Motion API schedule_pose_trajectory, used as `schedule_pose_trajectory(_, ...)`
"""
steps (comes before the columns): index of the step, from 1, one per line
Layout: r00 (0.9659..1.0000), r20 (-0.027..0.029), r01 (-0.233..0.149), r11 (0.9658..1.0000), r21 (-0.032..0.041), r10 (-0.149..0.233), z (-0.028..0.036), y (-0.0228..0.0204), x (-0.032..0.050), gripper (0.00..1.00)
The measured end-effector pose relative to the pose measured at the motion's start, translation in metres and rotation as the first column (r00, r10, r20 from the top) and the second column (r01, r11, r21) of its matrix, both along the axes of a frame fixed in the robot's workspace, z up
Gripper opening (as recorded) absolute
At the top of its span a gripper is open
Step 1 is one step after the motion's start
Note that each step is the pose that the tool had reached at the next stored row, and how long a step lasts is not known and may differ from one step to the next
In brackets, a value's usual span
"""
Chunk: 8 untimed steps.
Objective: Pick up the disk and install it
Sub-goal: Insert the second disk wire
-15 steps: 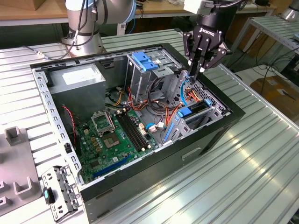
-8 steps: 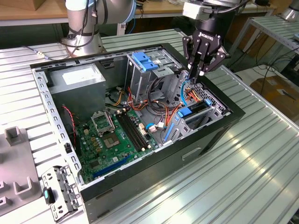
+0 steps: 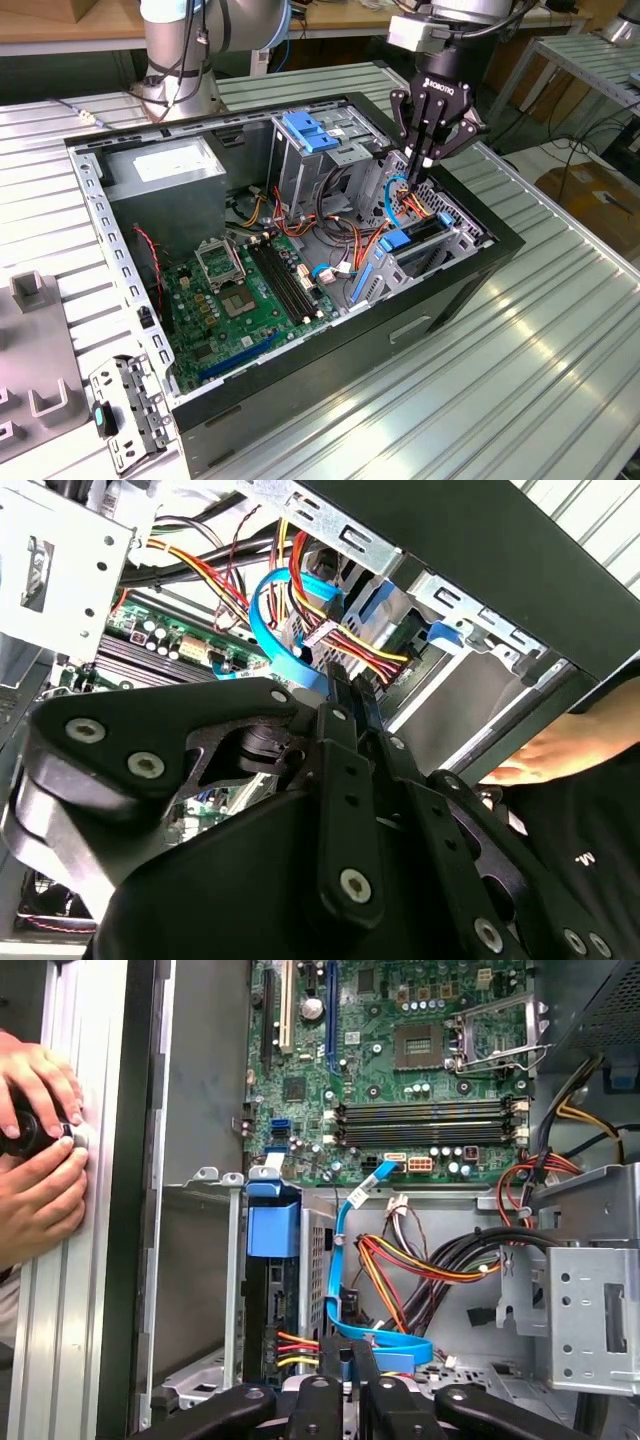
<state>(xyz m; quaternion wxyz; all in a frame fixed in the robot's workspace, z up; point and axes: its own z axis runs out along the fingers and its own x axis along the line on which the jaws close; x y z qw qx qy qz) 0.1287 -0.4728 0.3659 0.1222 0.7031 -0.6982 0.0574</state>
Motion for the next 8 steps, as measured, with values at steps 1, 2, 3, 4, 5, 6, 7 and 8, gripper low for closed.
schedule_pose_trajectory(1, 1.0000, 0.0000, -0.001, 1.0000, 0.0000, 0.001, 0.0000, -0.0007, 0.0000, 0.16)
schedule_pose_trajectory(2, 1.0000, 0.0001, -0.002, 1.0000, 0.0008, 0.002, -0.0001, -0.0018, 0.0000, 0.16)
schedule_pose_trajectory(3, 1.0000, 0.0000, -0.003, 1.0000, 0.0015, 0.003, -0.0001, -0.0026, 0.0000, 0.16)
schedule_pose_trajectory(4, 1.0000, 0.0000, -0.004, 1.0000, 0.0019, 0.004, -0.0002, -0.0033, -0.0001, 0.16)
schedule_pose_trajectory(5, 1.0000, 0.0000, -0.005, 1.0000, 0.0020, 0.005, -0.0003, -0.0039, -0.0004, 0.16)
schedule_pose_trajectory(6, 1.0000, 0.0002, -0.008, 1.0000, 0.0024, 0.008, -0.0005, -0.0049, -0.0009, 0.16)
schedule_pose_trajectory(7, 1.0000, 0.0006, -0.010, 1.0000, 0.0027, 0.010, -0.0007, -0.0051, -0.0017, 0.16)
schedule_pose_trajectory(8, 0.9999, 0.0009, -0.011, 0.9999, 0.0028, 0.011, -0.0009, -0.0053, -0.0031, 0.16)
